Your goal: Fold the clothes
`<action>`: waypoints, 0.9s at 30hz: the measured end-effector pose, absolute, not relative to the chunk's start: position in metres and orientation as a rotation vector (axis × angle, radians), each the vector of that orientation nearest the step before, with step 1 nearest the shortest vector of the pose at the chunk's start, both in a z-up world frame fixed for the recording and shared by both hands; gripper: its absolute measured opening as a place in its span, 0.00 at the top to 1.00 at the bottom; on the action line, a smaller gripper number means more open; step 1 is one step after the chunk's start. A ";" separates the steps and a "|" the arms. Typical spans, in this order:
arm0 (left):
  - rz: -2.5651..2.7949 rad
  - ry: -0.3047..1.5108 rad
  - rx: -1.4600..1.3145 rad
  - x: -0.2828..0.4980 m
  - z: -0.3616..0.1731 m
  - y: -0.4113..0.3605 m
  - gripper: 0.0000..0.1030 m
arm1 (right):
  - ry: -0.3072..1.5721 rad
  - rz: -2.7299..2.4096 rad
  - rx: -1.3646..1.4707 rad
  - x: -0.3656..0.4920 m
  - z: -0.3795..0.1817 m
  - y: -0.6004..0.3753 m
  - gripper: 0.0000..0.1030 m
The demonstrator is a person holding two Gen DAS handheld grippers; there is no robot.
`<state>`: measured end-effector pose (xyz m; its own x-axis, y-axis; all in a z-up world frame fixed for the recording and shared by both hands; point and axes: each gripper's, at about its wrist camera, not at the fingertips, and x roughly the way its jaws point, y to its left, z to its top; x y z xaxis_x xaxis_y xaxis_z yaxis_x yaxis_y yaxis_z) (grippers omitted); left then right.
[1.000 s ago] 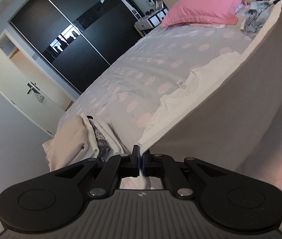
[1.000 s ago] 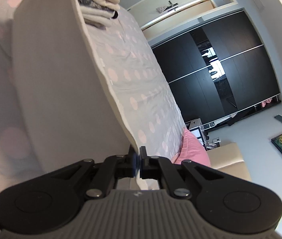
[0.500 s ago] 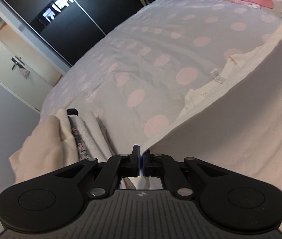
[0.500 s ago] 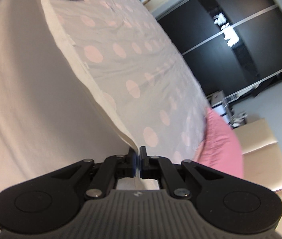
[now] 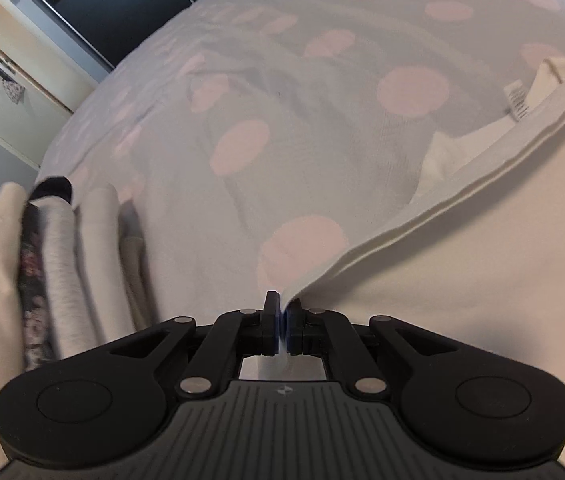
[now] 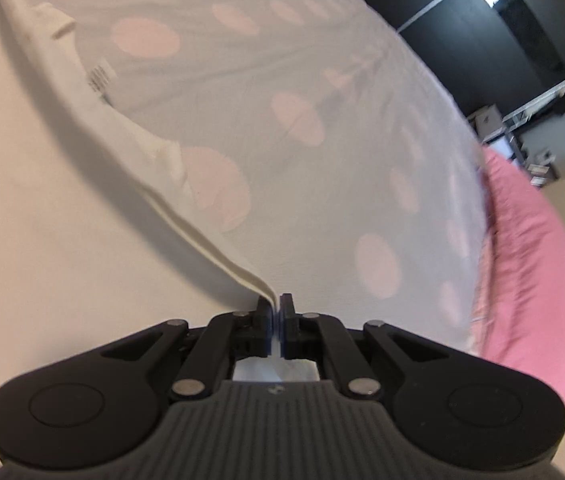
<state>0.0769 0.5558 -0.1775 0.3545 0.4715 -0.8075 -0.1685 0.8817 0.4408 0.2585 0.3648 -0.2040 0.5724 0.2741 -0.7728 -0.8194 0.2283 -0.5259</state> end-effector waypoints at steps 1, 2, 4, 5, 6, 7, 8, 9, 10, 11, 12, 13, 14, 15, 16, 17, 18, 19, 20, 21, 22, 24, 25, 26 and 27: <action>0.431 1.135 0.297 0.077 -0.180 0.557 0.93 | 0.619 0.815 -1.075 0.262 -0.209 0.366 0.95; 0.441 1.131 0.291 0.077 -0.183 0.559 0.91 | 0.630 0.808 -1.058 0.264 -0.213 0.366 0.93; 0.465 1.119 0.272 0.076 -0.186 0.563 0.79 | 0.638 0.788 -1.022 0.268 -0.214 0.365 0.81; 0.487 1.105 0.253 0.075 -0.183 0.567 0.76 | 0.639 0.777 -1.004 0.270 -0.214 0.364 0.74; 0.508 1.091 0.236 0.072 -0.180 0.570 0.75 | 0.640 0.765 -0.987 0.272 -0.214 0.363 0.72; 0.526 1.079 0.220 0.069 -0.176 0.572 0.75 | 0.643 0.754 -0.969 0.274 -0.213 0.362 0.69; 0.538 1.072 0.205 0.065 -0.171 0.574 0.75 | 0.650 0.745 -0.954 0.276 -0.210 0.360 0.69; 0.544 1.069 0.191 0.060 -0.167 0.574 0.75 | 0.653 0.736 -0.943 0.276 -0.208 0.357 0.69; 0.545 1.067 0.180 0.055 -0.162 0.574 0.75 | 0.656 0.730 -0.931 0.275 -0.204 0.353 0.69; 0.541 1.064 0.173 0.048 -0.157 0.572 0.75 | 0.659 0.730 -0.917 0.273 -0.200 0.349 0.68; 0.531 1.062 0.164 0.041 -0.152 0.570 0.75 | 0.664 0.731 -0.900 0.271 -0.195 0.343 0.67; 0.515 1.059 0.152 0.033 -0.147 0.567 0.75 | 0.668 0.733 -0.883 0.268 -0.190 0.337 0.66; 0.499 1.057 0.139 0.024 -0.141 0.564 0.75 | 0.676 0.737 -0.865 0.265 -0.185 0.331 0.66; 0.483 1.054 0.126 0.016 -0.136 0.561 0.75 | 0.688 0.747 -0.844 0.260 -0.181 0.323 0.66; 0.464 1.052 0.119 0.006 -0.132 0.557 0.75 | 0.701 0.757 -0.824 0.256 -0.176 0.315 0.66; 0.442 1.051 0.119 -0.005 -0.127 0.551 0.75 | 0.716 0.771 -0.804 0.250 -0.172 0.307 0.66; 0.422 1.053 0.123 -0.016 -0.124 0.543 0.75 | 0.737 0.792 -0.787 0.244 -0.169 0.298 0.67; 0.401 1.060 0.132 -0.028 -0.121 0.534 0.75 | 0.755 0.812 -0.773 0.235 -0.166 0.288 0.68; 0.379 1.066 0.139 -0.042 -0.119 0.525 0.75 | 0.769 0.830 -0.766 0.225 -0.164 0.278 0.68; 0.359 1.071 0.143 -0.057 -0.117 0.516 0.75 | 0.779 0.845 -0.764 0.214 -0.162 0.267 0.68; 0.339 1.076 0.146 -0.071 -0.116 0.508 0.75 | 0.789 0.861 -0.762 0.201 -0.160 0.256 0.68; 0.302 1.090 0.154 -0.099 -0.114 0.491 0.75 | 0.809 0.887 -0.751 0.174 -0.157 0.231 0.68; 0.286 1.098 0.160 -0.114 -0.114 0.481 0.75 | 0.820 0.899 -0.745 0.162 -0.156 0.220 0.67; 0.274 1.107 0.167 -0.127 -0.114 0.471 0.75 | 0.833 0.908 -0.738 0.151 -0.156 0.210 0.67; 0.263 1.113 0.171 -0.139 -0.115 0.463 0.74 | 0.846 0.918 -0.731 0.141 -0.155 0.200 0.67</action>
<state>-0.1388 0.4631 -0.1147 0.4154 0.2929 -0.8612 -0.1230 0.9561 0.2659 0.1409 0.1996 -0.1553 0.3481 0.3705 -0.8611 -0.8884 0.4235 -0.1770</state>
